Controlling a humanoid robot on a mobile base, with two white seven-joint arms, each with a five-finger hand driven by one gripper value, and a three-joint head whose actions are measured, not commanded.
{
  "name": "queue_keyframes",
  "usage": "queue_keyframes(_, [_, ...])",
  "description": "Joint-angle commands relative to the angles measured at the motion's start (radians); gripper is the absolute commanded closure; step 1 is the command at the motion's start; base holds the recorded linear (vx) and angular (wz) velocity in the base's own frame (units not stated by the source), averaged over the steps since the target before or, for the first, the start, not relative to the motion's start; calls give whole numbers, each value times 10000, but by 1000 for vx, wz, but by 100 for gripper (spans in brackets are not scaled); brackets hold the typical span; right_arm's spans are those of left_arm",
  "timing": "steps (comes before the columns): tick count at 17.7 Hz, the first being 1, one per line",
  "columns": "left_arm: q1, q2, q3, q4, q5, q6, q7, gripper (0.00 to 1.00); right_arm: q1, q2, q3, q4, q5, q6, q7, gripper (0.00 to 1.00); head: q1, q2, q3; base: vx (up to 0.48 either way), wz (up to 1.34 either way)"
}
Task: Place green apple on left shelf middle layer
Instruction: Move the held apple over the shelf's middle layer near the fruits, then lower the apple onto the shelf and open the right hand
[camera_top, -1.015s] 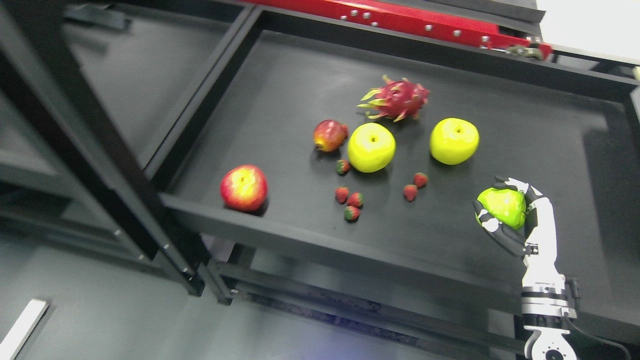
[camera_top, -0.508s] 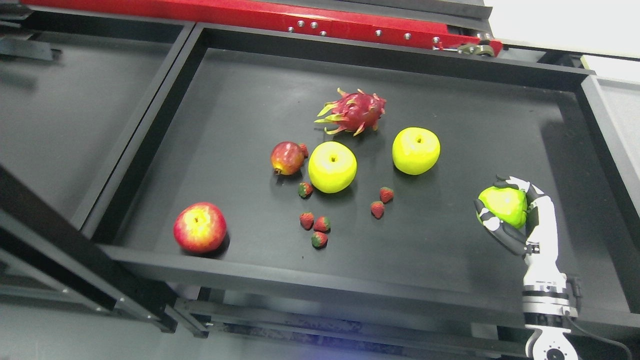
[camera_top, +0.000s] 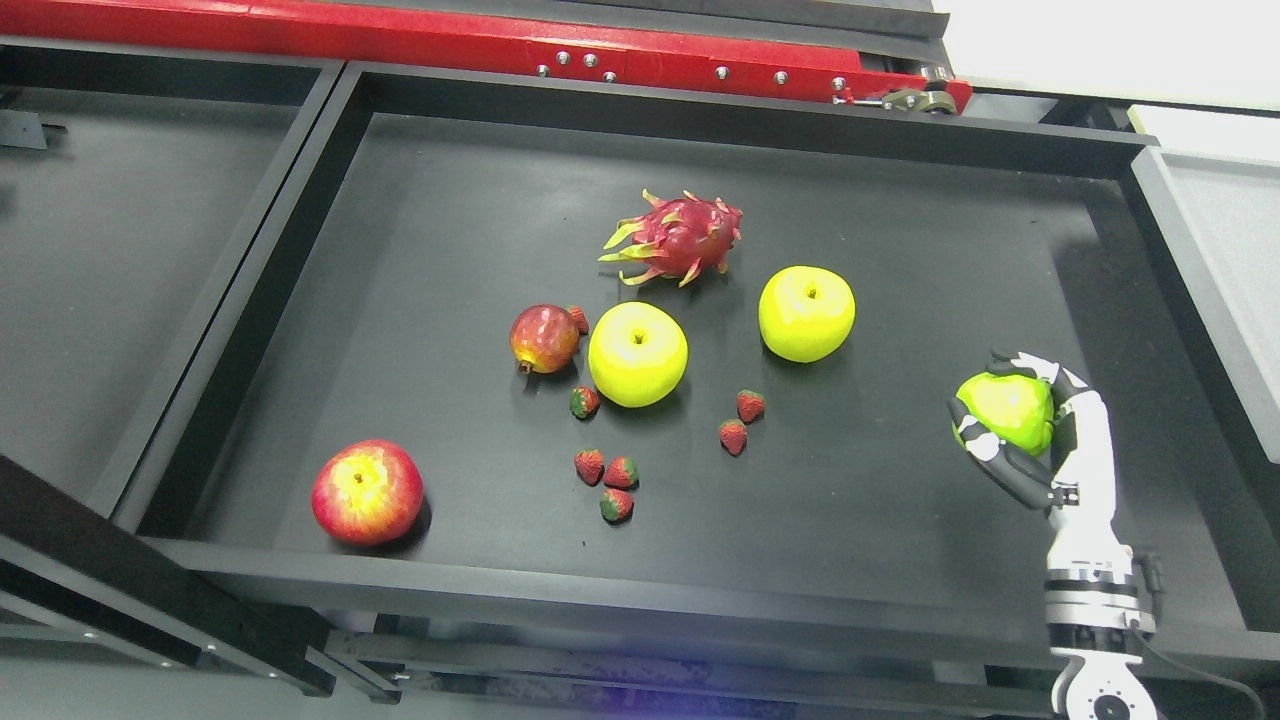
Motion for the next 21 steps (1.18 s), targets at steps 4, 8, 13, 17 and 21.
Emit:
queue_keyframes(4, [92,175,0,0,0,4,-5,0,-522,88,41,147,27,1362,1203,66,0,0,0,8,-20])
queue_keyframes(8, [92,175,0,0,0,4,-5,0,-445,103,41,209,11,1380,1234,0,0,0,0,0,0])
queue_keyframes(13, [92,175,0,0,0,4,10,0,-568,-202,178,468,605,1471,1249,2,0,-1,0,0,0])
queue_keyframes(17, [92,175,0,0,0,4,10,0,-1241,-1092,883,990,5501,1578,1111,7,0,-1,0,0,0])
queue_keyframes(21, [92,175,0,0,0,4,10,0,-1458,-956,915,976,9247,1824,1111,5,0,0,0,0,0])
